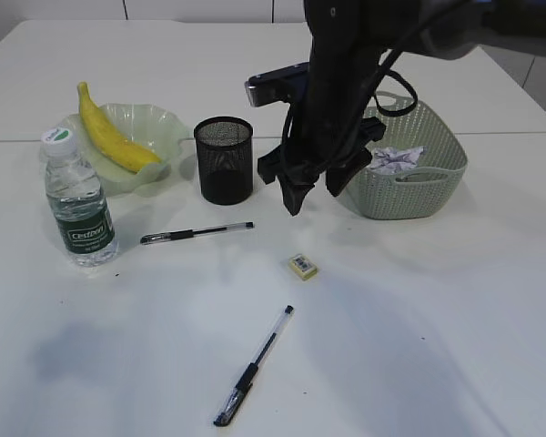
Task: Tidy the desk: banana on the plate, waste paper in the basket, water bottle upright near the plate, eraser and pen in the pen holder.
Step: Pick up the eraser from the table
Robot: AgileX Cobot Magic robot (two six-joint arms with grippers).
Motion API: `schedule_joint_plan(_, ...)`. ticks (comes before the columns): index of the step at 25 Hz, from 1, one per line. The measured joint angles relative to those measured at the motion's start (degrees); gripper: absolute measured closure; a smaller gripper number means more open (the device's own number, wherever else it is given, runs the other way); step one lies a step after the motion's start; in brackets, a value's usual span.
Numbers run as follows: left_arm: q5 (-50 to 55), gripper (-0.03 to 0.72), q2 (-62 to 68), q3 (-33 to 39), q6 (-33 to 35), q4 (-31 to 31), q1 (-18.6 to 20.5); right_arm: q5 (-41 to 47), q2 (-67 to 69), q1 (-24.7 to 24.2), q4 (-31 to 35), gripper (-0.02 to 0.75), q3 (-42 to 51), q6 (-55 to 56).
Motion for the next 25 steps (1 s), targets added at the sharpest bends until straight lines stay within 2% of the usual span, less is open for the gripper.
schedule_joint_plan(9, -1.24, 0.119, 0.00, 0.00, 0.00, -0.04, 0.00, 0.09, 4.89, 0.00, -0.52, 0.251, -1.20, 0.56)
schedule_joint_plan(16, -1.71, 0.119, 0.00, -0.13, 0.00, -0.04, 0.00, 0.09, 7.01, 0.00, 2.83, 0.252, -1.31, 0.56)
schedule_joint_plan(25, -2.49, 0.125, 0.00, -0.13, 0.00, -0.04, 0.00, 0.09, 9.50, 0.00, 3.24, 0.255, -1.39, 0.56)
